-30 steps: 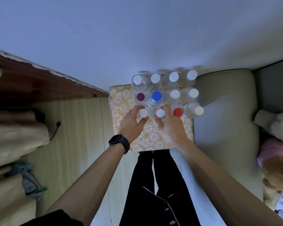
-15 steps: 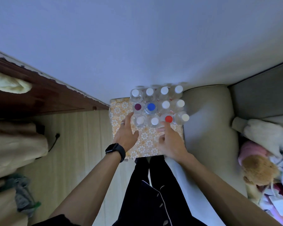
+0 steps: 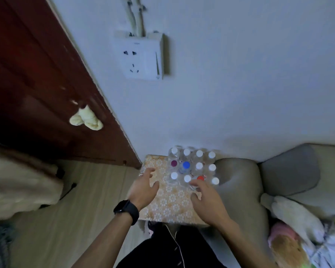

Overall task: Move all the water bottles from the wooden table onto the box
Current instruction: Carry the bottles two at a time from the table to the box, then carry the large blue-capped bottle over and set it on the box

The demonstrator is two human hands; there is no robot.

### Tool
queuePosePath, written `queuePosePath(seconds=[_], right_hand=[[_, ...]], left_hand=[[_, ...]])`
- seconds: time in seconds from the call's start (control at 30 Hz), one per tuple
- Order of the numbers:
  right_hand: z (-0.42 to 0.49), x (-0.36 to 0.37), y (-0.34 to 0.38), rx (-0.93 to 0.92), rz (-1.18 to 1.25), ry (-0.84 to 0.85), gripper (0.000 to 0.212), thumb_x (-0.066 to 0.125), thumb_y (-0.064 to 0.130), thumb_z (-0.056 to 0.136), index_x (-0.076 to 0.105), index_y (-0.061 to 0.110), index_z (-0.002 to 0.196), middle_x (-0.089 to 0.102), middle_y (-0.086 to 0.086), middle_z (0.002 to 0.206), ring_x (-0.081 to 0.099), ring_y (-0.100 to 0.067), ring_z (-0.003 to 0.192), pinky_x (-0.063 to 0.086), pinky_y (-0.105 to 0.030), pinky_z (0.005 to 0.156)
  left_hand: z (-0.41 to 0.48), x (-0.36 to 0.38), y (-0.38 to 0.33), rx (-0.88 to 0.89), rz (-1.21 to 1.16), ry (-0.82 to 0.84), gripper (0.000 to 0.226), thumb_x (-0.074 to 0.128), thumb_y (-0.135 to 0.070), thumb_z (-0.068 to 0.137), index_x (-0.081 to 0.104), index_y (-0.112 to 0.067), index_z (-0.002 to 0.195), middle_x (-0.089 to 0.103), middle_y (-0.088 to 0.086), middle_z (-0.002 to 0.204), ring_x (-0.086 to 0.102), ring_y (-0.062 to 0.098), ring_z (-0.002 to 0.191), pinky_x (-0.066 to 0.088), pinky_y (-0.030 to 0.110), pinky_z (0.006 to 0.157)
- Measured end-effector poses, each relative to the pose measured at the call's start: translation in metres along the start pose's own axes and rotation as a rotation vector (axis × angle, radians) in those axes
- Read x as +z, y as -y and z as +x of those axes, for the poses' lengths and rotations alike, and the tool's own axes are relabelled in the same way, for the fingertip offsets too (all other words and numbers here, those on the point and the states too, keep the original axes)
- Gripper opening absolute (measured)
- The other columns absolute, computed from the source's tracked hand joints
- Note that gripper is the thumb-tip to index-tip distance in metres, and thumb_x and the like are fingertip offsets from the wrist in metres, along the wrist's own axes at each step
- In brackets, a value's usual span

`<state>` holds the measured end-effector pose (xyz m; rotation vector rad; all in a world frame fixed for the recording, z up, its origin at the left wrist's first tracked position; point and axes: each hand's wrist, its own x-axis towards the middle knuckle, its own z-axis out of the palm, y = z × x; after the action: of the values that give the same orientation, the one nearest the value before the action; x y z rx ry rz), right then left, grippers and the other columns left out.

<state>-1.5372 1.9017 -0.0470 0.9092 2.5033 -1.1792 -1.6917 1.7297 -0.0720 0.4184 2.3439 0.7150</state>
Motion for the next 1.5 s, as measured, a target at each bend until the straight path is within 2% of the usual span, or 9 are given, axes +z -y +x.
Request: queuePosePath(seconds=[0.1,0.2,0.43,0.67,0.87,1.0,1.13,1.33,1.5], right_hand=[[0.003,-0.007,0.027,-0.158,-0.096,0.077,0.034,0.049,0.030,0.096,0.054,0.040,0.128,0.055,0.010,0.132,0.055,-0.013,0.120,0.047,-0.032,0.093],[0.014,-0.014,0.063,-0.355,-0.142,0.159,0.029,0.050,0.030,0.103,0.055,0.037,0.131,0.048,0.016,0.131,0.061,-0.012,0.107,0.045,-0.020,0.080],[0.021,-0.009,0.131,-0.775,-0.179,0.203,0.021,0.055,0.040,0.099,0.066,0.038,0.117,0.058,0.017,0.121,0.051,-0.006,0.108,0.041,-0.023,0.094],[-0.038,0.025,0.201,-1.076,-0.193,0.318,0.033,0.048,0.048,0.095,0.070,0.032,0.112,0.064,0.010,0.118,0.056,-0.012,0.115,0.040,-0.031,0.105],[-0.153,0.066,0.252,-1.346,-0.146,0.468,0.019,0.065,0.035,0.096,0.075,0.022,0.107,0.064,0.015,0.108,0.040,0.011,0.099,0.036,-0.023,0.101],[-0.243,0.125,0.271,-1.484,-0.201,0.598,0.021,0.065,0.044,0.094,0.073,0.031,0.108,0.062,0.014,0.116,0.043,0.003,0.101,0.037,-0.024,0.104],[-0.356,0.197,0.275,-1.634,-0.239,0.739,0.018,0.065,0.042,0.094,0.071,0.036,0.110,0.057,0.029,0.104,0.046,0.005,0.105,0.037,-0.022,0.101],[-0.544,0.305,0.260,-1.876,-0.339,0.972,0.031,0.065,0.043,0.094,0.065,0.039,0.124,0.060,0.014,0.127,0.049,-0.014,0.121,0.033,-0.021,0.101],[-0.686,0.370,0.249,-1.992,-0.296,1.178,0.036,0.065,0.044,0.092,0.063,0.040,0.127,0.061,0.011,0.125,0.052,-0.017,0.121,0.042,-0.034,0.108]], left_hand=[[-0.022,-0.028,0.006,-0.057,-0.017,-0.104,0.046,0.053,-0.037,0.098,0.043,-0.029,0.142,0.059,-0.001,0.137,0.060,0.019,0.117,0.049,0.030,0.090],[-0.050,-0.052,0.014,-0.123,-0.030,-0.263,0.046,0.052,-0.040,0.098,0.045,-0.028,0.142,0.060,0.002,0.134,0.060,0.020,0.116,0.049,0.029,0.090],[-0.149,-0.054,0.049,-0.365,-0.104,-0.586,0.041,0.055,-0.038,0.098,0.050,-0.027,0.138,0.058,0.003,0.135,0.058,0.022,0.118,0.047,0.031,0.094],[-0.268,-0.039,0.072,-0.526,-0.175,-0.867,0.039,0.064,-0.032,0.093,0.058,-0.026,0.131,0.063,0.000,0.128,0.057,0.022,0.120,0.044,0.032,0.097],[-0.387,-0.037,0.100,-0.619,-0.224,-1.155,0.032,0.066,-0.028,0.091,0.065,-0.025,0.123,0.068,-0.002,0.120,0.061,0.018,0.114,0.043,0.026,0.092],[-0.491,-0.014,0.132,-0.712,-0.238,-1.347,0.029,0.067,-0.025,0.089,0.067,-0.024,0.118,0.071,-0.001,0.113,0.064,0.020,0.110,0.049,0.032,0.093],[-0.612,0.039,0.175,-0.899,-0.294,-1.475,0.030,0.065,-0.031,0.092,0.065,-0.028,0.121,0.069,-0.003,0.118,0.062,0.018,0.112,0.050,0.035,0.094],[-0.796,0.142,0.227,-1.233,-0.386,-1.651,0.033,0.063,-0.034,0.092,0.062,-0.029,0.124,0.068,-0.003,0.122,0.063,0.019,0.115,0.053,0.040,0.092],[-0.926,0.203,0.235,-1.497,-0.402,-1.690,0.034,0.060,-0.037,0.093,0.060,-0.031,0.127,0.066,-0.005,0.125,0.062,0.018,0.116,0.052,0.037,0.094]])
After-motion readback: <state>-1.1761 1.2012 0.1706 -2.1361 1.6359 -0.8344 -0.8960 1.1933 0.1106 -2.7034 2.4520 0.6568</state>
